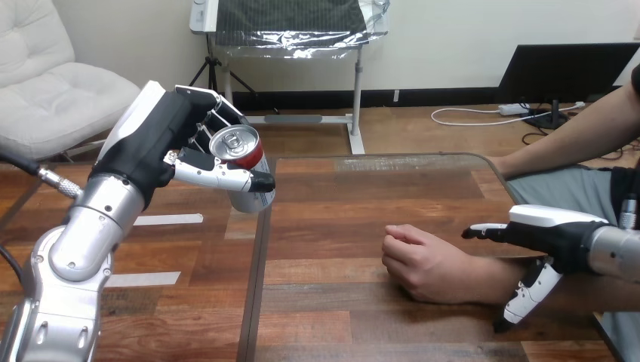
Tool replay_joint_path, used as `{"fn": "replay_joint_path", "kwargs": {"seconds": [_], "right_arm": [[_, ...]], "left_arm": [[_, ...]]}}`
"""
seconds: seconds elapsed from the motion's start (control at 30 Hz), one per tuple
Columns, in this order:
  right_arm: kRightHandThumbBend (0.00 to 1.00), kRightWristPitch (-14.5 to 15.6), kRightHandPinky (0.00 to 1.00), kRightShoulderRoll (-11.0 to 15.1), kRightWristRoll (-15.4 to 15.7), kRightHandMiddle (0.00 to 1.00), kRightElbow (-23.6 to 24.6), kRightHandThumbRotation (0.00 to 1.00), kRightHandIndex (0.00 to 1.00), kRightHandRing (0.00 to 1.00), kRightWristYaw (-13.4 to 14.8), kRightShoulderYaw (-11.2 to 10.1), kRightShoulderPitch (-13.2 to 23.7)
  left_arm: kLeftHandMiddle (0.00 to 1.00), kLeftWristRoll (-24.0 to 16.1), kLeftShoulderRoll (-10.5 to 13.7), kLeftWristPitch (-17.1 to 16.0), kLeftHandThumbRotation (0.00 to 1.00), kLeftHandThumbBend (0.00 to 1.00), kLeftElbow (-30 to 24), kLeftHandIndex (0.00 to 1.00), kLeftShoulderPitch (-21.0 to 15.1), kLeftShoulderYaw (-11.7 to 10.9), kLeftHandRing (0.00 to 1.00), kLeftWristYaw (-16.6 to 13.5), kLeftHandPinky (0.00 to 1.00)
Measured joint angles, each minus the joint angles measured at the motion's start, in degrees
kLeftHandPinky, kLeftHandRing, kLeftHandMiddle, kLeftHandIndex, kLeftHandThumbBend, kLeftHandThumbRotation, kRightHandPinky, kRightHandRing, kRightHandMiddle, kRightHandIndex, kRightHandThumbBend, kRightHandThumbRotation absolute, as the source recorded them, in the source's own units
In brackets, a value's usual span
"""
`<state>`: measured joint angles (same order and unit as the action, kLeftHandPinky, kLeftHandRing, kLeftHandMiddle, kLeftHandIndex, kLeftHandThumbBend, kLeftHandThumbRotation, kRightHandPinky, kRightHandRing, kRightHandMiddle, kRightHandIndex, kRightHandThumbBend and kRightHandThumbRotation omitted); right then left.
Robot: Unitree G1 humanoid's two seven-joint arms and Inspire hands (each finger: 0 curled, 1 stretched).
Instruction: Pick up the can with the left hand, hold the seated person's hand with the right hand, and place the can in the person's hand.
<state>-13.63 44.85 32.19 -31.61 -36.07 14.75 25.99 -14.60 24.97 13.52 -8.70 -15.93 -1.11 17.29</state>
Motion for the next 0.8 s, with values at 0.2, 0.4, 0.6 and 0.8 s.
{"fn": "replay_joint_path", "kwargs": {"seconds": [0.2, 0.4, 0.6, 0.8], "right_arm": [[1.00, 0.6, 0.77, -0.1, 2.2, 0.94, -0.1, 0.23, 0.93, 0.93, 1.5, 1.5, 0.5], [1.00, 1.3, 0.74, -0.2, 3.9, 0.93, -0.1, 0.23, 0.91, 0.92, 2.1, 3.2, 1.1], [1.00, 3.0, 0.69, -0.9, 5.1, 0.92, -0.1, 0.18, 0.89, 0.88, 2.8, 4.4, 1.4], [1.00, 3.4, 0.66, -1.5, 6.7, 0.90, -0.2, 0.20, 0.89, 0.87, 4.0, 5.6, 1.8]], "left_arm": [[0.37, 0.1, 0.1, -1.0, 0.00, 0.83, 0.0, 0.39, 0.0, 0.0, 0.32, 0.0, 0.28], [0.37, 0.3, 0.5, -1.4, 0.00, 0.82, 0.0, 0.39, 0.0, 0.0, 0.32, 0.0, 0.28], [0.38, 0.5, 0.8, -1.2, 0.00, 0.82, -0.1, 0.39, 0.0, 0.0, 0.32, 0.0, 0.28], [0.38, 0.7, 1.1, -0.8, 0.00, 0.82, -0.5, 0.39, 0.0, -0.1, 0.33, 0.0, 0.28]]}}
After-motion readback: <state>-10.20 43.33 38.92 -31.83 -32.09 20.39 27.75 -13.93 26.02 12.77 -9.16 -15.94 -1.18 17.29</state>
